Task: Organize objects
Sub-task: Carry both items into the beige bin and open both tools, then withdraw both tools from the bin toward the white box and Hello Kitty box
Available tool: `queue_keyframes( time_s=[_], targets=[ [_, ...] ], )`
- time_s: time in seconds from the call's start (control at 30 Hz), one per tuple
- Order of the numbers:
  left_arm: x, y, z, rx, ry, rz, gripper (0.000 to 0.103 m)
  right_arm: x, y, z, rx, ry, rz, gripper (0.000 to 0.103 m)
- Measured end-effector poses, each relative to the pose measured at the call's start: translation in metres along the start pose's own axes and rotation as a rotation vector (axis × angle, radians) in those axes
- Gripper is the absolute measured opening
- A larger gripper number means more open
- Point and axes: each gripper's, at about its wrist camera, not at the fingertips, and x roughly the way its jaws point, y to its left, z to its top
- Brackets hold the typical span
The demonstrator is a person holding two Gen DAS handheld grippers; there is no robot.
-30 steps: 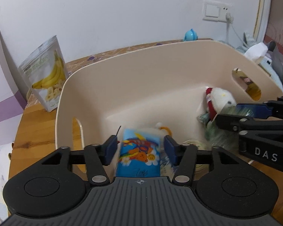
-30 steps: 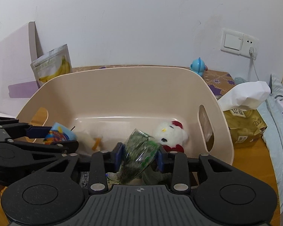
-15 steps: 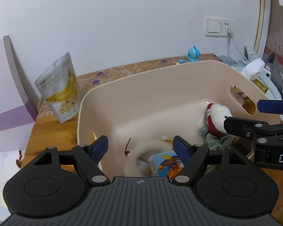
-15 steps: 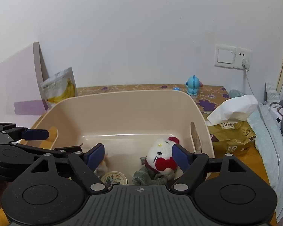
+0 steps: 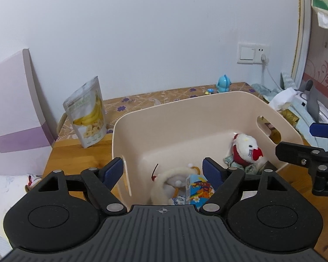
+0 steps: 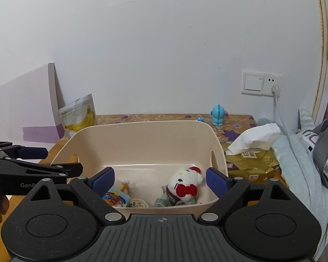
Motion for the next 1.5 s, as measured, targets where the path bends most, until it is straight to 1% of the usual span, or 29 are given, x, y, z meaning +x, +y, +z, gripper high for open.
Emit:
queue_keyframes(
  time_s=[0.27,0.33,0.57,1.1,1.33,1.5],
  targets=[
    [-0.021,-0.003,-0.019,0.004,-0.008,-0.013,0.083,-0.024,-0.003,-0.011,-0.003,-0.01,-0.012,0.098],
    [-0.023,-0.002,-0.024,0.004,-0.005,-0.014,0.084,-0.029,-0.004,-0.015,0.001,-0.012,-0.013,0.1],
    [-0.028,-0.002,-0.044,-0.006,0.018,-0.024,0.084,-0.036,-0.007,-0.032,0.009,0.007,-0.022,0.103],
    [-0.004,-0.004,-0.091,-0.024,0.107,-0.043,0.084,-0.018,-0.031,-0.082,0.029,0.134,-0.066,0.103],
    [0.008,-0.016,-0.11,-0.02,0.131,-0.051,0.084,-0.013,-0.046,-0.101,0.053,0.175,-0.097,0.103],
    [0.016,-0.031,-0.121,-0.005,0.157,-0.063,0.084,-0.007,-0.053,-0.115,0.042,0.197,-0.126,0.103]
  ],
)
